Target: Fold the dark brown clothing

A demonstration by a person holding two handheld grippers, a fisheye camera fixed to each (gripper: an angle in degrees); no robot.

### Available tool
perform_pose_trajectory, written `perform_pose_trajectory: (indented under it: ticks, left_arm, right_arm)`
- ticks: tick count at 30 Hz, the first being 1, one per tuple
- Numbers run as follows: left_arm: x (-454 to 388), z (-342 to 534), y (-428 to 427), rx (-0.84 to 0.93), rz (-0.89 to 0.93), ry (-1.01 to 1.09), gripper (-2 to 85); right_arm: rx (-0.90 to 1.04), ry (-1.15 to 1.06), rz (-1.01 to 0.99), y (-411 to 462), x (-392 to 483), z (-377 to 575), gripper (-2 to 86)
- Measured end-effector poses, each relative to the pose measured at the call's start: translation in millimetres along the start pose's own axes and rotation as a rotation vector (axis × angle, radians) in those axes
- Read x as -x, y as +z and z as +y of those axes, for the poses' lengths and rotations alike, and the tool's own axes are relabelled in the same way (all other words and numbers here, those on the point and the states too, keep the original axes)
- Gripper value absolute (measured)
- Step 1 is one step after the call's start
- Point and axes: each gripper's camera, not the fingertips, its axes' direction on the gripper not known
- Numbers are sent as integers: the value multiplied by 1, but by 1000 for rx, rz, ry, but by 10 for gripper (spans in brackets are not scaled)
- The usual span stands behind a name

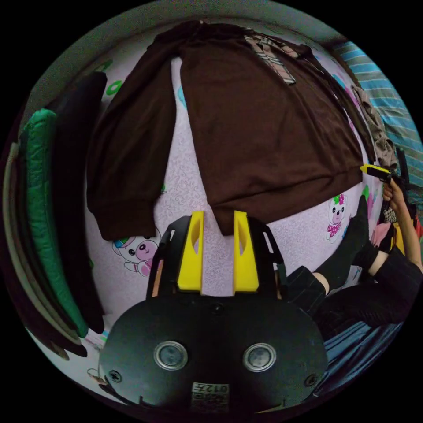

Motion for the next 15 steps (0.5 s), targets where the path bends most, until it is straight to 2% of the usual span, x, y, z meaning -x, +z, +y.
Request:
perform_pose_trajectory:
  ticks: [4, 10, 15]
  left_arm:
    - [5, -8, 6, 0, 43, -14, 48]
    - [0, -24, 11, 35, 51, 30, 14]
    - [-14, -38, 18, 150, 36, 148, 6]
  right_arm:
    - [24, -25, 32, 5, 0, -4, -2]
    - [58, -98, 94, 4, 7, -11, -9]
    - [138, -164, 136, 3, 9, -15, -10]
